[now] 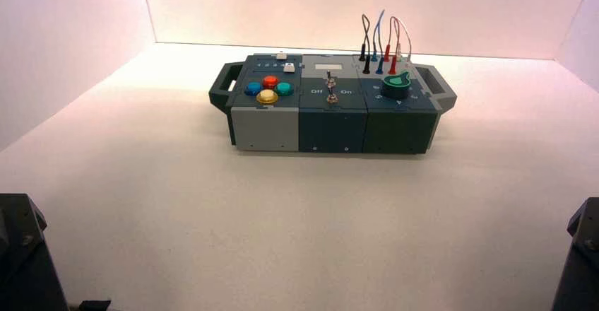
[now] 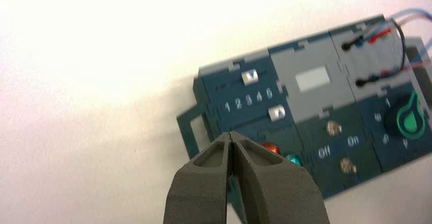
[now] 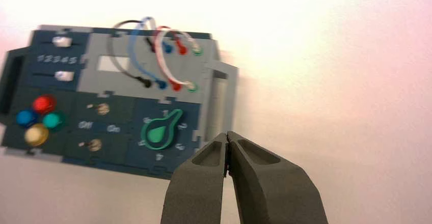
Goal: Move the top slider to position 5.
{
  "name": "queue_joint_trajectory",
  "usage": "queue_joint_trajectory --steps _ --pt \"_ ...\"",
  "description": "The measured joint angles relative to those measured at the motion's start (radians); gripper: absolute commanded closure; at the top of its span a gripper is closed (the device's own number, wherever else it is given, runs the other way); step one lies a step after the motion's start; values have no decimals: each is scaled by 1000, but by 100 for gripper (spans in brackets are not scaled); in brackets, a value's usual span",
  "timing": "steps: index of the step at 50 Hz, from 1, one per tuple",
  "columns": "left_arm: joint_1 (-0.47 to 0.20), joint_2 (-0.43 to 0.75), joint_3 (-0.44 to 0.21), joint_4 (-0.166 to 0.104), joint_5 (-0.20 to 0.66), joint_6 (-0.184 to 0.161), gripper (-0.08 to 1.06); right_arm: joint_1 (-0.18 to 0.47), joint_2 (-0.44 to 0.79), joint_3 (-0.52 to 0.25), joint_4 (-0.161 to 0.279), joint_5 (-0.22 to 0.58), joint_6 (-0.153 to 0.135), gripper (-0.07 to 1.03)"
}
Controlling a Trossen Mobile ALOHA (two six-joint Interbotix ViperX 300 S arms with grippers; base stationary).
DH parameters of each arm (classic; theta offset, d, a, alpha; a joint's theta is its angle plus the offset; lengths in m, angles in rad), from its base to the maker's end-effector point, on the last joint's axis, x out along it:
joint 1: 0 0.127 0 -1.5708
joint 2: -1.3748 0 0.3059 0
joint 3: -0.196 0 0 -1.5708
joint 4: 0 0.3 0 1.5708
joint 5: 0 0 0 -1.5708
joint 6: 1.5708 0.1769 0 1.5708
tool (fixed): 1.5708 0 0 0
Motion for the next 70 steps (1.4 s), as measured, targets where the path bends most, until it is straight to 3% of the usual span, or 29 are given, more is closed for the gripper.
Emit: queue_joint_trajectory --steps 11,24,37,45,70 --pt "0 117 -75 -3 29 -32 101 52 -12 0 9 5 -6 98" --pt "-6 187 -107 -3 29 -35 101 163 -26 -6 11 6 -25 98" --pt "-49 261 -130 -3 20 -35 101 252 -29 -11 9 -58 -34 98" --pt "-66 290 -132 -3 -17 -35 101 258 -28 -17 8 -69 -57 98" --pt "-64 362 -137 -3 -215 -35 101 259 -26 -18 5 -75 -58 98"
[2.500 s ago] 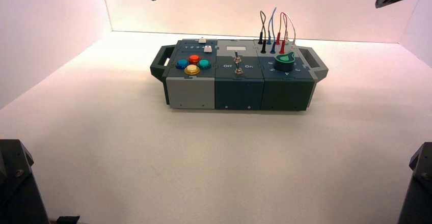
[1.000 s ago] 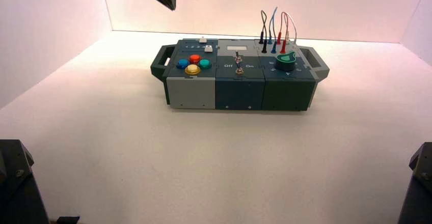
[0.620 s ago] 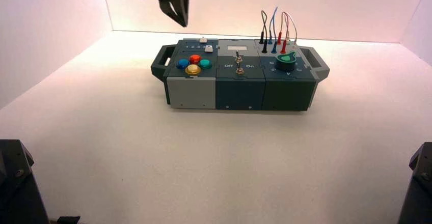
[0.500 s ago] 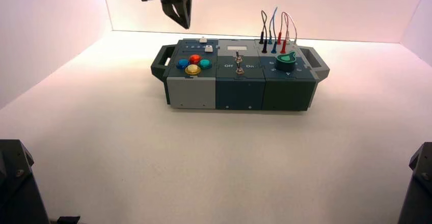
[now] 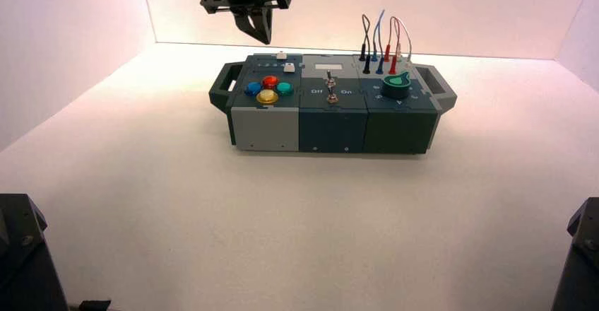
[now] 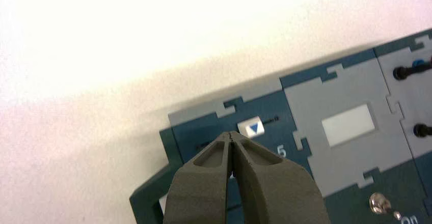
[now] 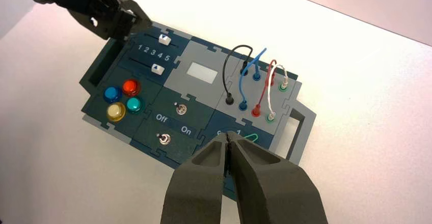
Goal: Move the top slider to position 5.
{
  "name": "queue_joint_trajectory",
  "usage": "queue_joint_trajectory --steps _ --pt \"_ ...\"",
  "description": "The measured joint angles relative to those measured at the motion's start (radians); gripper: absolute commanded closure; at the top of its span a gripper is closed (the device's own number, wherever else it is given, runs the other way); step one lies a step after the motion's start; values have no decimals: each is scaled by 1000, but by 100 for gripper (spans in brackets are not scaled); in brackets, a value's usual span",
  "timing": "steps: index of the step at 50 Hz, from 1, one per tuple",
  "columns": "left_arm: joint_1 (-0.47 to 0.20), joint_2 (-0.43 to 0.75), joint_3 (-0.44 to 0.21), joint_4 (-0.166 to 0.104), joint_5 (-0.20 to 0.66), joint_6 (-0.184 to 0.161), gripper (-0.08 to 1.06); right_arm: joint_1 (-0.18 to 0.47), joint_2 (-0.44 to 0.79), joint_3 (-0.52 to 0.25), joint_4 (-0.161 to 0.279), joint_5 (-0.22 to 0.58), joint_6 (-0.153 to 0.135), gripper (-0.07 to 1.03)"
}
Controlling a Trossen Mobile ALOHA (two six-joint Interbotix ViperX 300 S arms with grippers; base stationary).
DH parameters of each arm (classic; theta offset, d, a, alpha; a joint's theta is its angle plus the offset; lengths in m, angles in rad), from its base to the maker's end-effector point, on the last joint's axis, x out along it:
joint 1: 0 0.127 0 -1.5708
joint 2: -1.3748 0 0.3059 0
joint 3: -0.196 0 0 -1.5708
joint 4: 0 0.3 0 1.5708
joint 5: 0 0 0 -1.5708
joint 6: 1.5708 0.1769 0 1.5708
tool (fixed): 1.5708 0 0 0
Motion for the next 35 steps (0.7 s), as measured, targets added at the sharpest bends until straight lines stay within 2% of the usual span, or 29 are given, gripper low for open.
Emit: queue_joint_trajectory --steps 35 --pt "-2 80 -26 -2 -32 0 101 0 0 0 0 0 0 98"
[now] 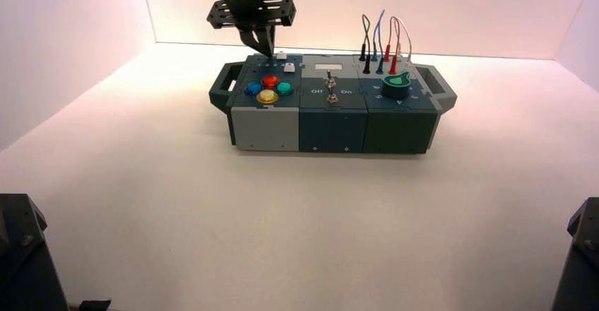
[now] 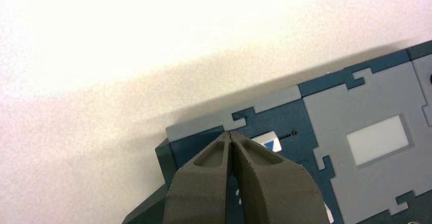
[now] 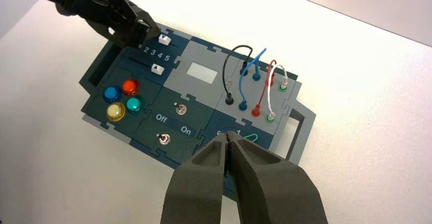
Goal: Move the top slider to position 5.
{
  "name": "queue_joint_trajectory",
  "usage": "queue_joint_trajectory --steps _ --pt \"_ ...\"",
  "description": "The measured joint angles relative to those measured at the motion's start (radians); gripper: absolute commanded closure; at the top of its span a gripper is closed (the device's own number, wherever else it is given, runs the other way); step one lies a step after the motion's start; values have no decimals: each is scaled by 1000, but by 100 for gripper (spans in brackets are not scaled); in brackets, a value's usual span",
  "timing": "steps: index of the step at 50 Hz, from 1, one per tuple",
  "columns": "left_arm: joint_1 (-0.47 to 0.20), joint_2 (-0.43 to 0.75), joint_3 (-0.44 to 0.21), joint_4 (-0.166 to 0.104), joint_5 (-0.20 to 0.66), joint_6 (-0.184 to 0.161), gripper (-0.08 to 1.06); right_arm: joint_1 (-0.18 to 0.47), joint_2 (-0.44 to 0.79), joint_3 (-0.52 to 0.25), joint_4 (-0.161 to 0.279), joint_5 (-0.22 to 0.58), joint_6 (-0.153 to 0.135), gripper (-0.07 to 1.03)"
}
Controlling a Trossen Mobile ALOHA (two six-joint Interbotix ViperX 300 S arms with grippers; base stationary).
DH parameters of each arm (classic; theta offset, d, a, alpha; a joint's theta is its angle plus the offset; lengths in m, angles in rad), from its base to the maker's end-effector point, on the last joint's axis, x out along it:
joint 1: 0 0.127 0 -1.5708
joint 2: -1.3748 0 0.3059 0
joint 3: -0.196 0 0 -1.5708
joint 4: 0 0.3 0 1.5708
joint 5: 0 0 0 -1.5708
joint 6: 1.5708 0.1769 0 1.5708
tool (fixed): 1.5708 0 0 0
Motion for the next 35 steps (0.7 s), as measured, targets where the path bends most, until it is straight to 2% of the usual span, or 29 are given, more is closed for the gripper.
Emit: queue_joint_trajectory --steps 19,35 --pt "-41 11 -28 2 2 -15 101 -2 -2 0 -2 3 0 98" --pt "-51 15 -31 0 6 -28 101 0 -8 0 0 14 2 98"
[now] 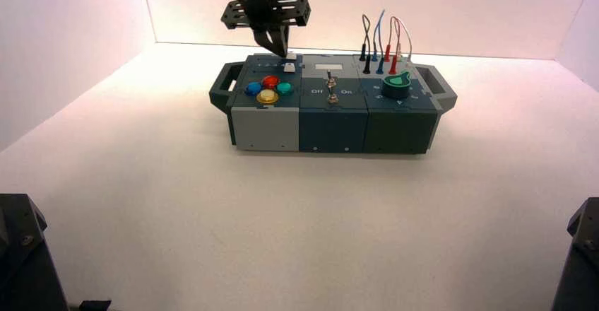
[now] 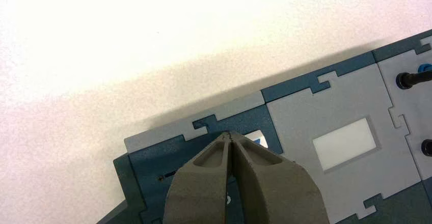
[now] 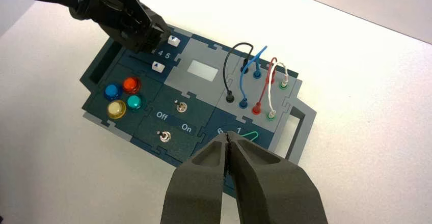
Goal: Move the top slider to position 5.
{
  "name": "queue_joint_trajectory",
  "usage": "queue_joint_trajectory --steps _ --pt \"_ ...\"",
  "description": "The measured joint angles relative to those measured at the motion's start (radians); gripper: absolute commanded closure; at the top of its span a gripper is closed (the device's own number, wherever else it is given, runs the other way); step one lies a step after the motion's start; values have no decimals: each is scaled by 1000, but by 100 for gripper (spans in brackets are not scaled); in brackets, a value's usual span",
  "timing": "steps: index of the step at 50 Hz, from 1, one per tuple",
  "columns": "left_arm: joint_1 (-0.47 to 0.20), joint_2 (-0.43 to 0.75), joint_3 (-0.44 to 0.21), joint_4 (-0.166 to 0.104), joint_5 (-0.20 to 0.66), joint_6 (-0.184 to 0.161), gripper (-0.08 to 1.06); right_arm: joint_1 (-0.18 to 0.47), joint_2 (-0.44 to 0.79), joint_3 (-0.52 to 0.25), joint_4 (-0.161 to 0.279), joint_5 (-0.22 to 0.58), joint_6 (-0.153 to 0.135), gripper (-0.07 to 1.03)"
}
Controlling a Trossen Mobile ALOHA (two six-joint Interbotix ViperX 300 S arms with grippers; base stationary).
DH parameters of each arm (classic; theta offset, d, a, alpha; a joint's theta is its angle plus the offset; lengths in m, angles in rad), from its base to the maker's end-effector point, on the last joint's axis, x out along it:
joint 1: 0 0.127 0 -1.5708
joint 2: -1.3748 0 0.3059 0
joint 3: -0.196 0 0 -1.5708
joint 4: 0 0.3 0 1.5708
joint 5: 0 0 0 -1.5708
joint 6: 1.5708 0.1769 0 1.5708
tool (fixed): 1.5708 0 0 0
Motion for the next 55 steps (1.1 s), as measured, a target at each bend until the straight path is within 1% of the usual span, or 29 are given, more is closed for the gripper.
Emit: queue_joint_trajectory --steps 8,21,26,37,43,49,55 --pt "0 0 -2 2 11 0 101 -2 -2 0 0 11 0 98" --pt "-3 -15 -5 2 86 0 101 -2 -18 0 0 46 0 98" --pt "-9 -43 -5 0 120 0 101 -2 -29 0 -2 64 -2 98" --pt "-12 -100 -5 5 163 3 101 -2 -49 0 -2 67 -2 98" --pt "-12 -143 -5 8 218 6 101 0 -57 2 -6 69 0 98" --pt "-12 -175 12 8 261 6 101 0 -60 8 -12 72 0 98" --pt "-12 -201 41 8 267 5 101 0 -60 26 -12 72 0 98"
